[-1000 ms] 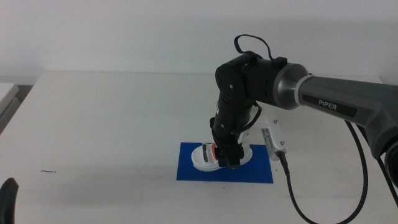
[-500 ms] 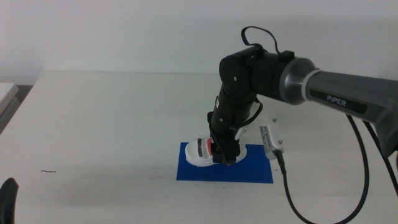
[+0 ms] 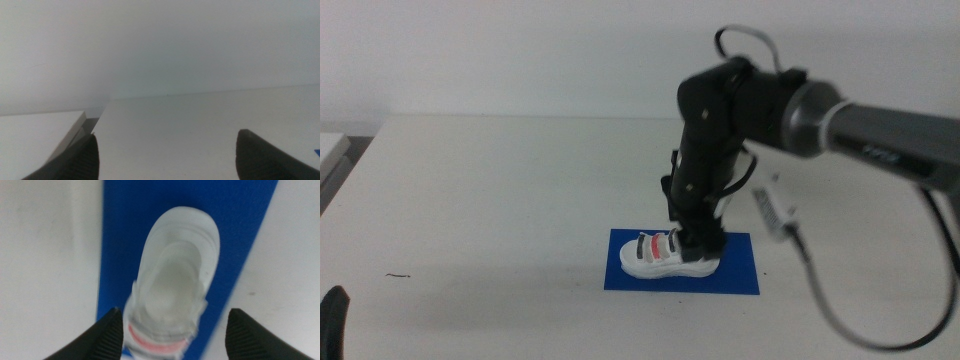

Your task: Use one arm to grab the shoe from the table and place it on the mat.

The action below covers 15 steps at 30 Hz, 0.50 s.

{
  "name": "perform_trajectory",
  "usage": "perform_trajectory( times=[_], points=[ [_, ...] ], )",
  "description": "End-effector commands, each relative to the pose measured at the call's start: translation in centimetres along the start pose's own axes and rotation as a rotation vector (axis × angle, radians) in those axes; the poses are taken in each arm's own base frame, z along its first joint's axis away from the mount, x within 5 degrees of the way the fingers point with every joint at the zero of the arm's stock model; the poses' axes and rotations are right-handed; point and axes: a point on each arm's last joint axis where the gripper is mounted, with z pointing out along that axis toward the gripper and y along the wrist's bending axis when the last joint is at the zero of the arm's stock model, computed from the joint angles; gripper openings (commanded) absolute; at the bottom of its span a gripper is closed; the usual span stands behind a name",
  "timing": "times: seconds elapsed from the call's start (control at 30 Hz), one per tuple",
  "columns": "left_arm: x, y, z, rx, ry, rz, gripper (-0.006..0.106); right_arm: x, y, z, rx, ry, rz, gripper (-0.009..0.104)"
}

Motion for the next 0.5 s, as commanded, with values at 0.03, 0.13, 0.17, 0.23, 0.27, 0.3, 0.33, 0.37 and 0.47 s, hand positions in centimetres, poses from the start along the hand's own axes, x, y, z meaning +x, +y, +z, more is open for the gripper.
perform_trajectory(
  times=[0.03,0.13,0.17,0.23,0.27,0.3,0.33,0.37,0.47],
  points=[
    [-0.1,0.0,0.0,0.001,-0.007,-0.005,0.094,-1.5,-0.2,-7.2,-0.104,-0.034,-0.344,0.052],
    [-0.1,0.0,0.0,0.001,-0.007,-0.005,0.094,-2.8,-1.4,-13.2,-0.234,-0.128,-0.963,0.052],
    [-0.1,0.0,0.0,0.001,-0.007,-0.005,0.094,-2.9,-2.1,-15.1,-0.278,-0.133,-1.058,0.052],
    [-0.1,0.0,0.0,0.001,-0.007,-0.005,0.094,-3.4,-3.4,-18.3,-0.36,-0.143,-1.143,0.052],
    [-0.1,0.0,0.0,0.001,-0.007,-0.005,0.094,-3.6,-4.2,-19.9,-0.403,-0.145,-1.161,0.052],
    [-0.1,0.0,0.0,0.001,-0.007,-0.005,0.094,-3.9,-5.0,-21.3,-0.44,-0.15,-1.16,0.052],
    [-0.1,0.0,0.0,0.001,-0.007,-0.005,0.094,-4.3,-5.7,-22.6,-0.477,-0.156,-1.156,0.052],
    [-0.1,0.0,0.0,0.001,-0.007,-0.005,0.094,-4.6,-6.4,-23.8,-0.509,-0.161,-1.152,0.052],
    [-0.1,0.0,0.0,0.001,-0.007,-0.005,0.094,-5.5,-8.7,-27.4,-0.651,-0.164,-1.133,0.051]
  ],
)
